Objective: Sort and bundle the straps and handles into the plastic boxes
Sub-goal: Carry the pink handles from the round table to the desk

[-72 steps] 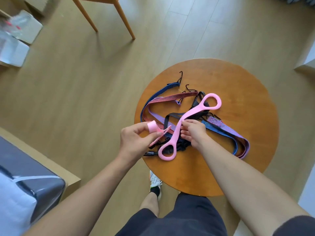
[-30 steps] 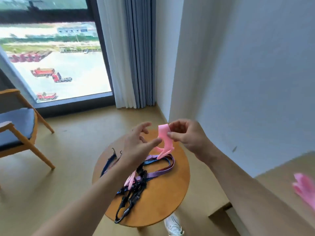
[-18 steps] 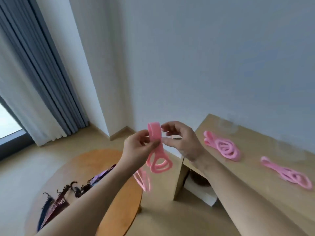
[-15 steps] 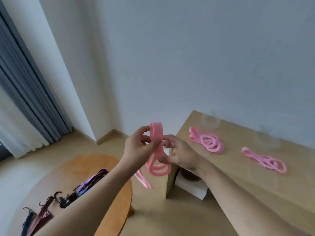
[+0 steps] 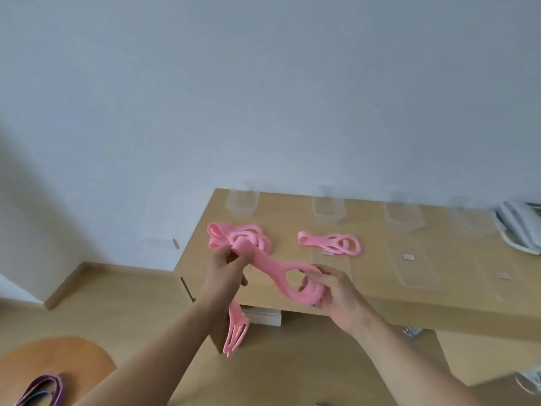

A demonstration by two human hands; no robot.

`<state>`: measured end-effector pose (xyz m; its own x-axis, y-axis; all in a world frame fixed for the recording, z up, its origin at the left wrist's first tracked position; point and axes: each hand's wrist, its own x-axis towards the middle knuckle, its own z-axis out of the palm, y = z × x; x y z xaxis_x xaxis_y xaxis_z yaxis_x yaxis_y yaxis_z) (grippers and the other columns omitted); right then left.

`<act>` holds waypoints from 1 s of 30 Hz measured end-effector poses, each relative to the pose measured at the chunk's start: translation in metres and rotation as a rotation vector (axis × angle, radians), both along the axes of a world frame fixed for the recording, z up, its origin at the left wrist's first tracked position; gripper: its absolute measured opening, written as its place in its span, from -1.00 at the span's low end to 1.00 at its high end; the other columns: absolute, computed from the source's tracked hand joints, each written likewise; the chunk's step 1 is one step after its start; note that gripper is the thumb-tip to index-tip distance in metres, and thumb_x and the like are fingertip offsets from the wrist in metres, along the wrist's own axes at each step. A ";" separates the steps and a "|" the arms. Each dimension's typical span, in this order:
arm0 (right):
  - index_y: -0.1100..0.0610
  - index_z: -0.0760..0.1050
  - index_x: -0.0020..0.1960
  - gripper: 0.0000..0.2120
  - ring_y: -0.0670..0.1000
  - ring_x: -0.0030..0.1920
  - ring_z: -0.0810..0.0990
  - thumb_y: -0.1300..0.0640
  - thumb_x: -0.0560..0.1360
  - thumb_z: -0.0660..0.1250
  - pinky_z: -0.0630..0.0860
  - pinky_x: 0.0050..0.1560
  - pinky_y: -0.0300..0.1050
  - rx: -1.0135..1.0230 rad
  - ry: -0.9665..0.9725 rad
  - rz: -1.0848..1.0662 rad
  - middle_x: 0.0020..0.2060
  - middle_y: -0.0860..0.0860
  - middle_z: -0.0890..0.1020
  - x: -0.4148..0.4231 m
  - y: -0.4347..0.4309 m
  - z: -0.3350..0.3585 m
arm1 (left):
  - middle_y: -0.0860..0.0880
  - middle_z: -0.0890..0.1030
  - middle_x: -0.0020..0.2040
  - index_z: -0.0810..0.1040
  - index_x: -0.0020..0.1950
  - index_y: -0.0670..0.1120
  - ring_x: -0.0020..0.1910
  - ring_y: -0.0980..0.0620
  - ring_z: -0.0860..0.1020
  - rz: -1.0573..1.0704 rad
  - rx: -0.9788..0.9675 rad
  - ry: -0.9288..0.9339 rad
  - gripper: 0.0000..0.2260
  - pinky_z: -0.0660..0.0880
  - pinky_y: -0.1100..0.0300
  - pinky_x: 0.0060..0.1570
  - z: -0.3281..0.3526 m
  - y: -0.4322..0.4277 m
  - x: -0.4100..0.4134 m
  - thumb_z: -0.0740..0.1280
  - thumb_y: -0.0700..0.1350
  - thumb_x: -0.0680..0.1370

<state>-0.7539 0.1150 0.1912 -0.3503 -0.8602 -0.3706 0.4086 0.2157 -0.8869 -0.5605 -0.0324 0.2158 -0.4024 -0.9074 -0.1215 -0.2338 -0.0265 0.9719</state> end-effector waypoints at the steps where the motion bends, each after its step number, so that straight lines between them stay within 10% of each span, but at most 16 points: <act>1: 0.17 0.67 0.12 -0.81 0.06 -0.16 0.58 0.17 0.55 0.37 0.56 -0.10 -0.05 0.014 -0.024 -0.028 -0.20 0.08 0.56 -0.017 0.004 -0.005 | 0.02 0.55 -0.39 0.64 -0.12 -0.10 -0.50 0.09 0.47 -0.023 0.000 -0.040 -0.92 0.38 0.26 -0.46 -0.008 0.000 -0.016 0.41 -0.15 0.57; 11: 0.04 0.73 0.01 -0.83 -0.04 -0.22 0.67 0.21 0.58 0.36 0.56 -0.35 -0.14 0.198 0.068 -0.160 -0.12 0.06 0.71 -0.144 -0.020 -0.030 | 0.09 0.70 -0.27 0.63 -0.08 0.02 -0.52 0.13 0.46 -0.064 0.162 -0.373 -0.63 0.44 0.20 -0.38 -0.051 -0.017 -0.139 0.32 0.31 0.45; 16: 0.05 0.73 0.01 -0.76 0.16 0.01 0.70 0.31 0.51 0.35 0.61 -0.01 0.03 0.269 0.196 -0.147 0.04 0.13 0.73 -0.184 -0.042 -0.044 | 0.02 0.59 -0.25 0.63 0.04 0.09 -0.39 0.02 0.46 -0.024 0.219 -0.356 -0.50 0.43 0.15 -0.30 -0.053 -0.024 -0.169 0.34 0.42 0.32; 22: -0.34 0.54 0.09 -0.60 -0.22 0.08 0.54 0.06 0.38 0.49 0.50 -0.01 -0.29 0.239 0.941 -0.129 0.05 -0.20 0.58 -0.182 -0.040 -0.051 | 0.00 0.46 -0.26 0.66 0.05 -0.03 -0.51 0.10 0.34 0.014 0.326 -0.205 -0.75 0.35 0.21 -0.47 -0.042 -0.023 -0.199 0.44 0.14 0.58; 25: -0.50 0.49 0.07 -0.53 -0.35 0.16 0.48 -0.15 0.28 0.58 0.41 0.07 -0.42 0.095 0.649 0.196 0.15 -0.33 0.53 -0.165 -0.038 -0.044 | -0.01 0.43 -0.26 0.67 0.09 -0.13 -0.55 0.11 0.33 0.021 0.433 -0.094 -0.72 0.34 0.22 -0.49 -0.027 -0.018 -0.218 0.45 0.08 0.60; 28: -0.17 0.54 0.27 -0.41 -0.20 0.29 0.51 -0.23 0.30 0.62 0.48 0.26 -0.18 0.103 0.459 0.550 0.22 -0.18 0.59 -0.155 -0.033 -0.054 | 0.01 0.39 -0.31 0.66 0.12 -0.19 -0.52 0.10 0.32 0.044 0.528 0.046 -0.72 0.35 0.21 -0.48 -0.017 -0.015 -0.235 0.50 0.00 0.58; 30: 0.03 0.59 0.12 -0.60 -0.13 0.01 0.61 -0.07 0.37 0.60 0.52 0.11 -0.10 0.096 0.466 0.503 -0.04 -0.02 0.66 -0.154 -0.025 -0.063 | 0.01 0.42 -0.33 0.66 0.11 -0.19 -0.47 0.08 0.35 0.052 0.496 0.096 -0.81 0.39 0.20 -0.40 -0.015 -0.015 -0.242 0.49 -0.12 0.57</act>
